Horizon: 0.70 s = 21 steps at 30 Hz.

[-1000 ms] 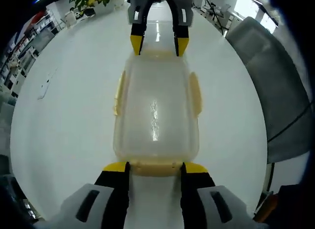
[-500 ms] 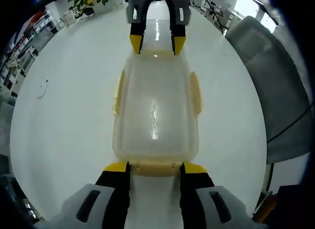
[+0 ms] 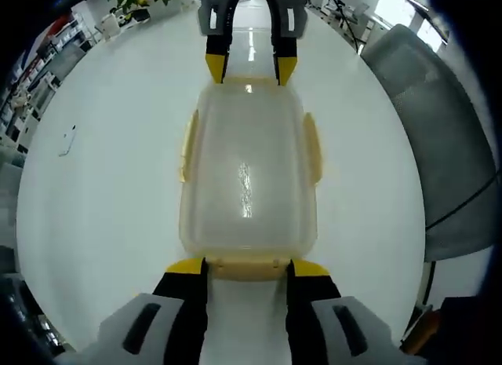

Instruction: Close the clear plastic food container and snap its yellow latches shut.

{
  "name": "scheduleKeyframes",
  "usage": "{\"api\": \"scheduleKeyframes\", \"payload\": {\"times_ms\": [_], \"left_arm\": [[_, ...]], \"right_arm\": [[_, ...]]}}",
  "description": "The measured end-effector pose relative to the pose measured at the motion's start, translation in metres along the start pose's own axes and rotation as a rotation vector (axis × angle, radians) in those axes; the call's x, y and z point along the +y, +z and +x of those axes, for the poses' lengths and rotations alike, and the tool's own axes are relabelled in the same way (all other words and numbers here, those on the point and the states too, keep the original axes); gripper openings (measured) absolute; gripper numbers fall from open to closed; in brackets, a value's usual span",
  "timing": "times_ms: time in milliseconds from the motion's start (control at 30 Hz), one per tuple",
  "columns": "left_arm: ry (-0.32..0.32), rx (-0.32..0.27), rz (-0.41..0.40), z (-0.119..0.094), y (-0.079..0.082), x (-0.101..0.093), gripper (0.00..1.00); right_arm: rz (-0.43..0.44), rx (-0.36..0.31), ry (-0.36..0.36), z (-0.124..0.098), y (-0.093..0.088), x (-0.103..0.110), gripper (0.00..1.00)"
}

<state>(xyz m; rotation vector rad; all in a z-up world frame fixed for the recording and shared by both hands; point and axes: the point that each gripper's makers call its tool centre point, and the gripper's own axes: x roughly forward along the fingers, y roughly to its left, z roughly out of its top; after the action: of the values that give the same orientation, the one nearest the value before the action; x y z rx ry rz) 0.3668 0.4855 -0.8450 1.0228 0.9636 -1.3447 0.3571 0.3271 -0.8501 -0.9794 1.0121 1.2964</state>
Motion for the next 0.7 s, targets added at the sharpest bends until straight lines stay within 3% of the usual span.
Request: {"api": "scheduleKeyframes", "payload": {"times_ms": [333,567,700], "left_arm": [[-0.052,0.04,-0.019,-0.004,-0.001,-0.014,0.33],[-0.005,0.026,-0.041,-0.042,0.008,-0.012,0.33],[0.026,0.056,-0.035,-0.057,0.012,-0.013,0.33]], "right_arm": [[-0.052,-0.017,0.001,-0.005,0.003,0.011,0.36],[-0.069,-0.081,-0.021,-0.034,0.015,0.003,0.35],[-0.106,-0.11,-0.046,-0.053,0.022,0.002,0.35]]}}
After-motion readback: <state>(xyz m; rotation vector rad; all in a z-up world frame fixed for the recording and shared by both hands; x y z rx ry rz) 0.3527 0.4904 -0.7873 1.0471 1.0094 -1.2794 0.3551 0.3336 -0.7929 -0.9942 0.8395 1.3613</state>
